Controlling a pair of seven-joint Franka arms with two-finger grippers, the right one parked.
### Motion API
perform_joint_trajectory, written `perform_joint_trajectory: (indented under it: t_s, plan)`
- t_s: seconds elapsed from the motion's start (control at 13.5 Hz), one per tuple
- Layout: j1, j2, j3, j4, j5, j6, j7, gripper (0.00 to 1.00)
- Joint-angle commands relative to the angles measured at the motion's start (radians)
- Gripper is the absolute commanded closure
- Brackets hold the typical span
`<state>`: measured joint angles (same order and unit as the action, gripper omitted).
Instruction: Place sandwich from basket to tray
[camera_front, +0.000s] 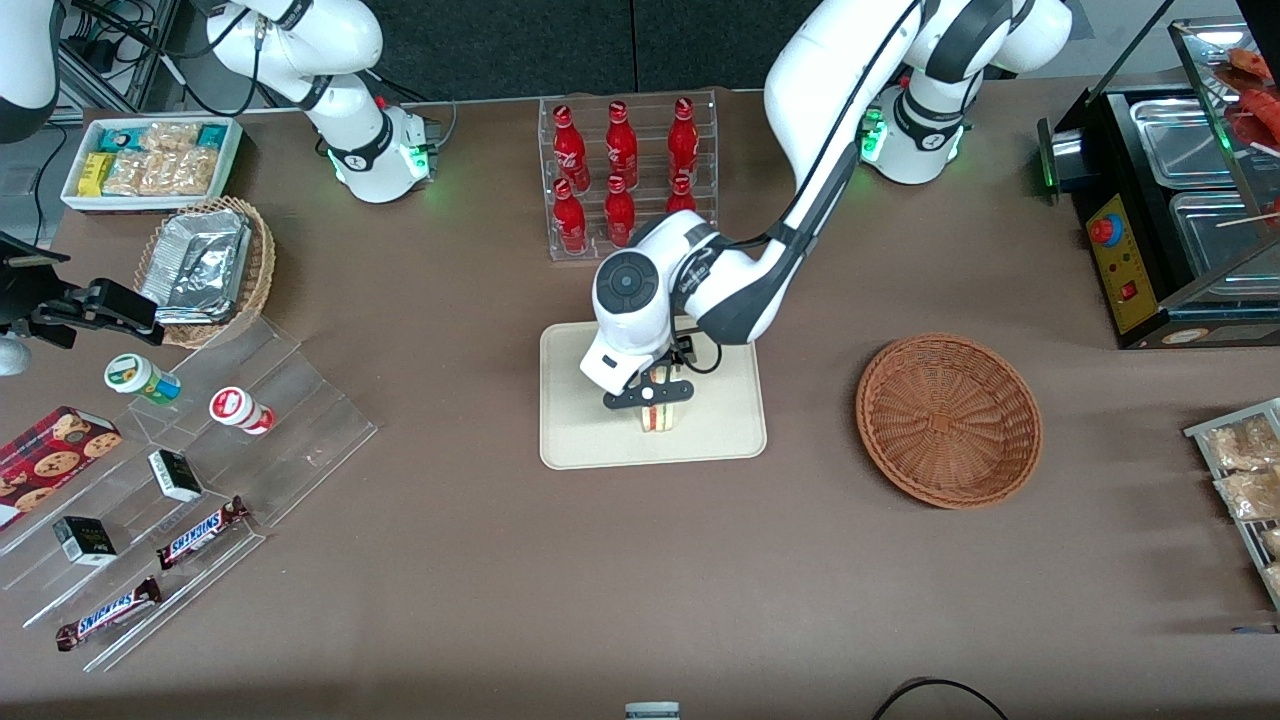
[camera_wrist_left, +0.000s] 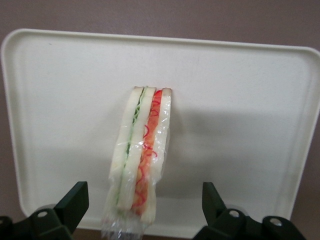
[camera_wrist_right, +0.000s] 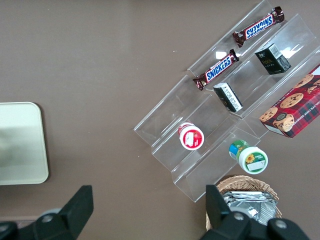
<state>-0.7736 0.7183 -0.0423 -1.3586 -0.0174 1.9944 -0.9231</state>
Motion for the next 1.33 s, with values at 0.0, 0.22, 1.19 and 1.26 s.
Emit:
perform_joint_trajectory:
  t_s: [0.0, 0.22, 1.19, 1.26]
  plan:
    - [0.020, -0.078, 0.009, 0.010, 0.011, -0.093, -0.017, 0.00]
    - [0.083, -0.141, 0.033, 0.001, 0.031, -0.164, -0.003, 0.00]
    - [0.468, -0.299, 0.033, -0.095, 0.011, -0.238, 0.292, 0.00]
    - [0.493, -0.318, 0.029, -0.105, 0.010, -0.246, 0.335, 0.00]
